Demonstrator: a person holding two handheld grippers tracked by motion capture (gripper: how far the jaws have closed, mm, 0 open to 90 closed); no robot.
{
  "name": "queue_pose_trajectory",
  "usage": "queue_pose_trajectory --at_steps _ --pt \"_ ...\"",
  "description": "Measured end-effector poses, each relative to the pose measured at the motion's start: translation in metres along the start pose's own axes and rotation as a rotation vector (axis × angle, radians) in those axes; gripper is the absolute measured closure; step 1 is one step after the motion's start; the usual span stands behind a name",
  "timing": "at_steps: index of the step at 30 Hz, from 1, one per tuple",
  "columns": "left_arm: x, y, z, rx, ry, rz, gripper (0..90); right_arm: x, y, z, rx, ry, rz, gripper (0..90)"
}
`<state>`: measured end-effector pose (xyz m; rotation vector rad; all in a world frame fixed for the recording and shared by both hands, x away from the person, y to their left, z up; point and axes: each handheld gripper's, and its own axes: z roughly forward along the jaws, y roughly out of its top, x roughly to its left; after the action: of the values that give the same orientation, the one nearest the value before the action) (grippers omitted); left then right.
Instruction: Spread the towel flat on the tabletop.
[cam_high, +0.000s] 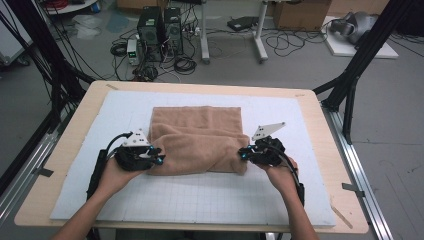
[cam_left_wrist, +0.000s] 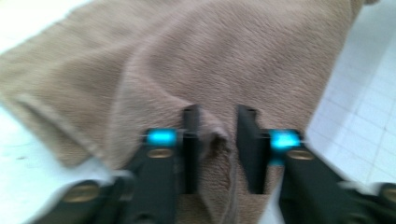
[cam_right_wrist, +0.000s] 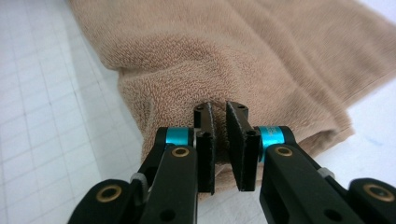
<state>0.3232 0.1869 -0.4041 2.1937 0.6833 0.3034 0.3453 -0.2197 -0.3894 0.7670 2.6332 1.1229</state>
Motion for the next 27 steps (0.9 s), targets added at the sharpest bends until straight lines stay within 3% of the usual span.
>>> queue_pose_trajectory --at_steps 2,4,6,7,9,10,16,20,24,27 --pt "-0.003 -0.001 0.01 0.057 -0.013 0.0 56.6 -0.001 -0.003 0.005 0.013 0.011 0.007 81.7" --pt "-0.004 -0.003 0.018 0.106 0.004 0.02 52.5 -0.002 -0.006 0.008 0.018 0.019 0.014 81.4" --pt "-0.004 -0.004 0.025 0.134 0.017 0.024 58.8 -0.003 -0.008 0.009 0.017 0.021 0.02 81.3" --pt "-0.004 -0.004 0.025 0.142 0.042 0.05 68.2 -0.004 -0.009 0.009 0.015 0.023 0.024 81.3" --pt "-0.001 -0.004 0.023 0.132 0.04 0.033 81.9 -0.003 -0.011 0.008 0.013 0.027 0.026 81.3" --pt "0.001 -0.004 0.02 0.125 0.039 0.025 84.1 -0.002 -0.011 0.007 0.007 0.028 0.022 81.4" --pt "0.003 -0.002 -0.005 0.042 0.098 0.018 86.0 0.004 -0.01 -0.013 -0.029 0.006 -0.01 83.9" --pt "0.013 0.0 -0.013 -0.025 0.144 -0.021 86.1 0.003 -0.005 -0.025 -0.041 -0.021 -0.023 84.5" --pt "0.024 0.01 -0.015 -0.092 0.209 -0.054 86.2 -0.004 0.006 -0.027 -0.044 -0.056 -0.024 84.5" --pt "0.04 0.018 -0.007 -0.095 0.252 -0.092 86.2 -0.017 0.01 -0.019 -0.032 -0.079 0.005 84.5"
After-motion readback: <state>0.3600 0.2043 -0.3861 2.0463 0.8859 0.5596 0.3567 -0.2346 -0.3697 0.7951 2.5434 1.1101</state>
